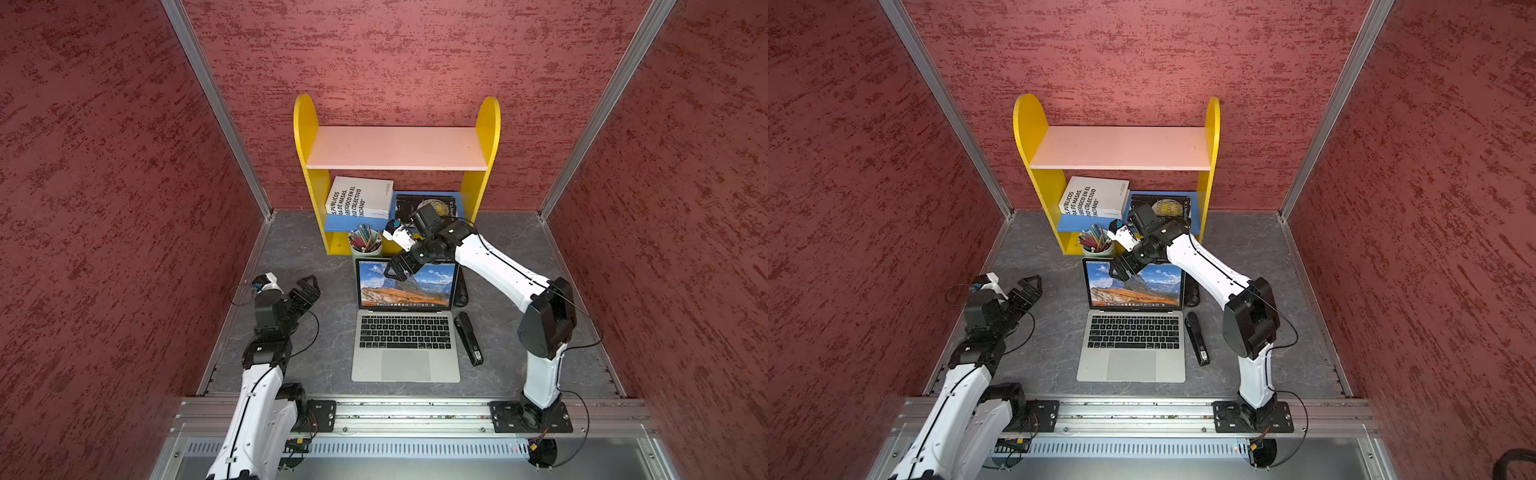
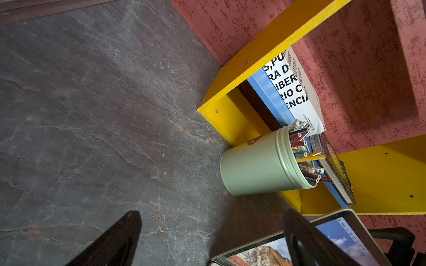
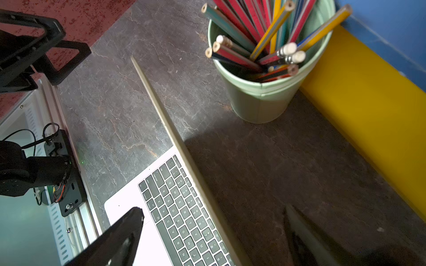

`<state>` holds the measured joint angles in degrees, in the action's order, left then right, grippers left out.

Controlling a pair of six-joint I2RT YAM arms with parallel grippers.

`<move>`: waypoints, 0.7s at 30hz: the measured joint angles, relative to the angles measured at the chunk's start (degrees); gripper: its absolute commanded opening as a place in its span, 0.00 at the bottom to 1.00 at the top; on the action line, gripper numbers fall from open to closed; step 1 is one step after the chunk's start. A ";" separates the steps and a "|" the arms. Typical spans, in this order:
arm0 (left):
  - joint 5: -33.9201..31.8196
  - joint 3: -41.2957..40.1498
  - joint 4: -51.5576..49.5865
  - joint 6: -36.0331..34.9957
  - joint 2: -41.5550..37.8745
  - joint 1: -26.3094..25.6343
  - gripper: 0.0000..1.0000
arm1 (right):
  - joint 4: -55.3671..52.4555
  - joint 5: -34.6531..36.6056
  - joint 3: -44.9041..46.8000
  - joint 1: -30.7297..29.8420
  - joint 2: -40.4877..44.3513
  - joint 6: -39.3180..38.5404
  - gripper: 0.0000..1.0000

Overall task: Close the laptop lid and set it aside
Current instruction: Close the lid of the laptop.

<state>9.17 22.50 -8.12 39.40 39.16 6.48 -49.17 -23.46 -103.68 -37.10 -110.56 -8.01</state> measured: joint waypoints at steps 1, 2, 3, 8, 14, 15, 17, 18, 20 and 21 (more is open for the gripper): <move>0.00 0.00 0.00 0.00 0.00 0.00 1.00 | 0.09 0.26 0.20 -0.13 0.15 0.00 0.99; 0.00 0.00 0.00 0.00 0.00 0.00 1.00 | 0.13 0.48 0.33 -0.24 0.26 0.00 0.99; 0.00 0.00 0.00 0.00 0.00 0.00 1.00 | 0.13 0.70 0.39 -0.35 0.37 0.00 0.98; 0.00 0.00 0.00 0.00 0.00 0.00 1.00 | 0.26 1.36 1.05 -0.81 0.92 -0.02 0.99; -0.02 0.00 -0.02 0.00 -0.15 0.00 1.00 | 0.61 1.99 2.36 -1.49 2.12 0.00 0.98; 0.00 0.00 -0.02 0.00 -0.15 0.00 1.00 | 0.63 2.10 2.62 -1.62 2.36 0.00 0.98; -0.02 0.00 -0.02 0.00 -0.15 0.00 1.00 | 0.87 2.25 3.21 -1.86 2.84 0.00 0.99; 0.00 0.00 0.00 0.00 -0.15 0.00 1.00 | 1.05 2.29 3.54 -1.97 3.08 0.00 0.99; 0.00 0.00 -0.02 0.00 -0.15 0.00 1.00 | 1.40 2.40 4.17 -2.16 3.63 0.02 0.98; -0.02 0.00 -0.02 0.00 -0.15 0.00 1.00 | 1.64 2.43 4.59 -2.27 3.91 0.02 0.98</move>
<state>9.15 22.50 -8.14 39.40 39.00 6.48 -47.53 -21.04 -99.09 -39.38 -106.65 -7.99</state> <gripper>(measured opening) 0.996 0.985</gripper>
